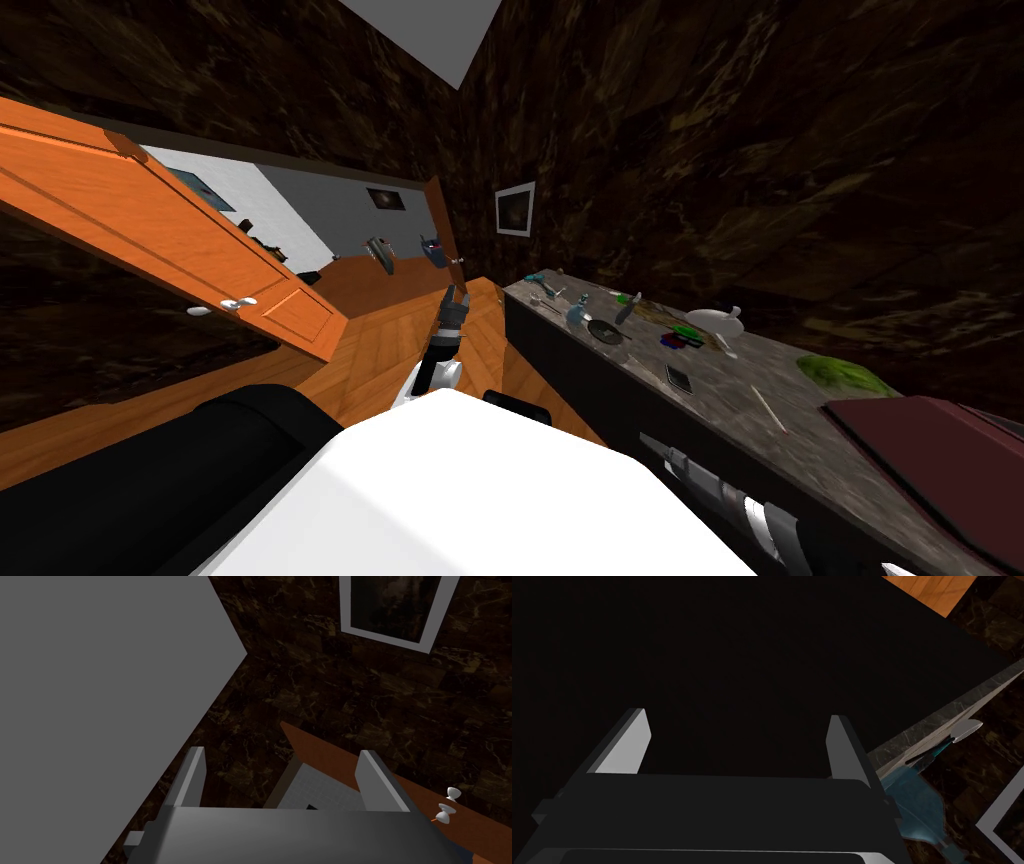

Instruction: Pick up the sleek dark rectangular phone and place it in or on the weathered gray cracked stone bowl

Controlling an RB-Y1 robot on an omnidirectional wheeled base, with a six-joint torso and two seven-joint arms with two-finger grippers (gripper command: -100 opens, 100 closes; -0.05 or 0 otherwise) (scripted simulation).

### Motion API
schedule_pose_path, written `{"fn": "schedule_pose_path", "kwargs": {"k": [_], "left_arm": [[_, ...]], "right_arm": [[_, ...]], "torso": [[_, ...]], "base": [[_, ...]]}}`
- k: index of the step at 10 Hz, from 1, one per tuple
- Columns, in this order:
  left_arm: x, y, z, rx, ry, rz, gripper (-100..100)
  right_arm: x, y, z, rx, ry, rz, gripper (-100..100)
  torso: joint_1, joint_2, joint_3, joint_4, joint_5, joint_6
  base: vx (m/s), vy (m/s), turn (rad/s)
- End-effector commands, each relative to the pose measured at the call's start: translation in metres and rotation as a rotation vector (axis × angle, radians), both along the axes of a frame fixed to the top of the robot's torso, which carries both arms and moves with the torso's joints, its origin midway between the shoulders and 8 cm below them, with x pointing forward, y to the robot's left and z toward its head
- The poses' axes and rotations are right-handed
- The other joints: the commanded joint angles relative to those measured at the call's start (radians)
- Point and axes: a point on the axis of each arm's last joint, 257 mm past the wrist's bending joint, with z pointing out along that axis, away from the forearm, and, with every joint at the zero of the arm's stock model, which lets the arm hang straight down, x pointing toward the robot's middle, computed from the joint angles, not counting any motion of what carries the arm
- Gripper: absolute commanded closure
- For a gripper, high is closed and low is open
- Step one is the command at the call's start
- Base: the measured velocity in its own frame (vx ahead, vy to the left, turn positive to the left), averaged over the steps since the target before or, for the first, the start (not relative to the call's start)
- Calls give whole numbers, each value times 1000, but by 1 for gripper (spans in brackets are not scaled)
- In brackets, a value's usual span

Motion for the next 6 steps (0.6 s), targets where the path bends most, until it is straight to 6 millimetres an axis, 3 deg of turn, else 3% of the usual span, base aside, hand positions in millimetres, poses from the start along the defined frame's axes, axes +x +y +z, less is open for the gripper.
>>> {"fn": "schedule_pose_path", "kwargs": {"k": [1, 3, 4, 5, 6], "left_arm": [[0, 0, 0, 0, 0, 0, 0], [0, 0, 0, 0, 0, 0, 0], [0, 0, 0, 0, 0, 0, 0], [0, 0, 0, 0, 0, 0, 0], [0, 0, 0, 0, 0, 0, 0]], "right_arm": [[-7, -22, -2, -41, 29, -3, -100], [-25, -75, 2, -149, 114, -27, -100], [-26, -83, 7, -169, 119, -21, -100], [-35, -108, 12, -220, 157, -38, -100], [-34, -113, 16, -232, 158, -35, -100]], "torso": [[0, 0, 0, 0, 0, 0], [0, 0, 0, 0, 0, 0], [1, -2, -1, 0, 0, 0], [0, -1, -1, 0, 0, 1], [0, -1, 0, 0, 0, 0]], "base": [[63, 27, 45], [99, 40, 97], [96, 36, 37], [86, 31, 69], [71, 15, 29]]}}
